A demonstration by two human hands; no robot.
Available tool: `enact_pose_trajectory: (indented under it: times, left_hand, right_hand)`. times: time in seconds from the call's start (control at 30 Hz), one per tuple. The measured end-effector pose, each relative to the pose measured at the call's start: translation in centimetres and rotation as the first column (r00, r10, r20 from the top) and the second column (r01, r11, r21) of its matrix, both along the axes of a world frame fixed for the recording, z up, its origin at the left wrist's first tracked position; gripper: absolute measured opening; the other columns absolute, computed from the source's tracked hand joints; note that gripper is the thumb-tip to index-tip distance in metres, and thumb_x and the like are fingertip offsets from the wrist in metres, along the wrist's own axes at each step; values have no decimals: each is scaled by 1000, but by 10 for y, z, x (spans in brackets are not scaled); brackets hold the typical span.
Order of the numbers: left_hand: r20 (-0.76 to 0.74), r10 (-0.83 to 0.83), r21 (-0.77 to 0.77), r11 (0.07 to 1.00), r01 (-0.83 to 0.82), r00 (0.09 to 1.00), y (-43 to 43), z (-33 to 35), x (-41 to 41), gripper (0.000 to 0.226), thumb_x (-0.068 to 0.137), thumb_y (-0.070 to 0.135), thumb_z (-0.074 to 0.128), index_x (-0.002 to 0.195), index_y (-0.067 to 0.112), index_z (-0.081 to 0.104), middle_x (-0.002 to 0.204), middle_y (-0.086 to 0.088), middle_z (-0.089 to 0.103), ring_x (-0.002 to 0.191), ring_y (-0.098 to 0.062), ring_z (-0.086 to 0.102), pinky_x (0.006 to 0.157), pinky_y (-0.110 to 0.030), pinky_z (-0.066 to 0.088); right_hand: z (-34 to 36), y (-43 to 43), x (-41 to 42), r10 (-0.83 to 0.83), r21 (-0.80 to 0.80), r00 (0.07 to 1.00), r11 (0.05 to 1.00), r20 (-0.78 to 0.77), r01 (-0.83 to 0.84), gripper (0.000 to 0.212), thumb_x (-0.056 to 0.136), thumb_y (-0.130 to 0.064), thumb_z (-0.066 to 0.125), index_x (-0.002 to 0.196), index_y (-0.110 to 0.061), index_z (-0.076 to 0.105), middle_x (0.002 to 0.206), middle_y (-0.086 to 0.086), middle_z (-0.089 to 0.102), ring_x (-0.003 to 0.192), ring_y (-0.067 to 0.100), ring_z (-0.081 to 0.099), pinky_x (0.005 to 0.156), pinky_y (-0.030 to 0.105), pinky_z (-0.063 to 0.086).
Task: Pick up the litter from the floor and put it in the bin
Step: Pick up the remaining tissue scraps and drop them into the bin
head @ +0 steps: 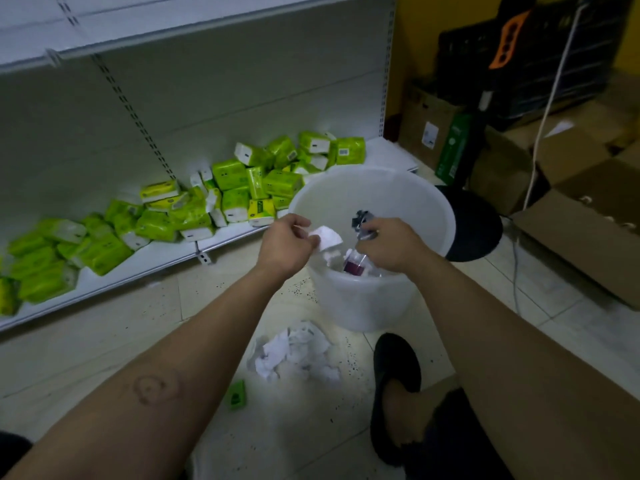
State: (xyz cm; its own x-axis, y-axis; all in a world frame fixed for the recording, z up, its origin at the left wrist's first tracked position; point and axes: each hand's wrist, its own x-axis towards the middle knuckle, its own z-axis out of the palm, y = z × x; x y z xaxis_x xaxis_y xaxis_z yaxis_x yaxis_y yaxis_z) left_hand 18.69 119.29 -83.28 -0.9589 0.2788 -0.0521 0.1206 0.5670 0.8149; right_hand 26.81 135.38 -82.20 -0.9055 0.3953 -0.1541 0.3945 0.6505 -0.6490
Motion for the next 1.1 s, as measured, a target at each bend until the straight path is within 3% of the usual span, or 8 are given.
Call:
enact_pose_trajectory:
  times: [0.13,0.3,0.4,0.57,0.73,0.83,0.97,1.1]
  left_hand:
    - [22,-10,16,1000,10,1000,10,-7,3,34,80,18,72,112,15,61,105,-4,62,85,-21,60,79,-31,49]
    - [42,-25,-79,996,28,999,-22,-12,10,35,81,21,71,114,17,61,109,-3,63,95,-23,64,82,-33,52]
    - [53,-39,-170,984,48,998,-53,-16,15,34,81,23,72,112,16,62,110,-3,63,95,-23,63,82,-37,55]
    - [106,-65,-302,949,94,992,-104,-33,31,32,81,25,71,111,17,62,112,-3,63,90,-19,59,78,-26,45]
    - [213,-50,-380,916,130,976,-145,-59,47,39,83,31,70,118,16,59,121,-5,61,100,-20,58,82,-27,43]
    - [270,-14,-402,907,126,963,-169,-80,55,43,83,33,69,121,15,58,124,-8,61,108,-23,59,87,-28,45]
    - [351,26,-437,889,139,936,-199,-113,61,46,83,37,67,122,16,58,123,-8,62,107,-23,59,82,-27,44]
    - [450,50,-457,871,181,892,-220,-152,62,44,84,38,65,122,17,58,118,-8,63,98,-21,59,79,-25,42]
  right_hand:
    - [-3,2,3,60,-16,995,998,74,-59,46,82,-25,61,126,-11,57,134,11,55,122,27,51,100,32,41]
    - [-3,-4,13,162,5,973,986,163,-165,54,84,-30,61,134,-14,49,144,7,45,130,24,43,105,31,35]
    - [-4,-9,22,200,35,957,977,209,-212,52,85,-29,61,134,-15,50,145,7,44,130,25,44,103,29,35]
    - [-6,-32,31,269,75,918,950,291,-302,55,84,-35,62,135,-17,49,141,9,48,127,26,46,96,28,36]
    - [-22,-81,36,346,41,882,925,319,-378,54,84,-33,62,134,-20,49,140,7,51,123,22,50,99,29,39]
    - [-43,-112,42,431,41,807,873,403,-487,54,86,-33,59,137,-19,45,144,6,46,126,23,48,102,33,39]
    - [-78,-133,47,468,18,618,788,631,-615,59,91,-35,54,143,-15,36,150,7,35,134,25,38,106,33,34]
    - [-123,-146,48,419,-61,552,832,721,-552,50,93,-30,50,133,-1,48,141,16,47,127,30,47,104,34,40]
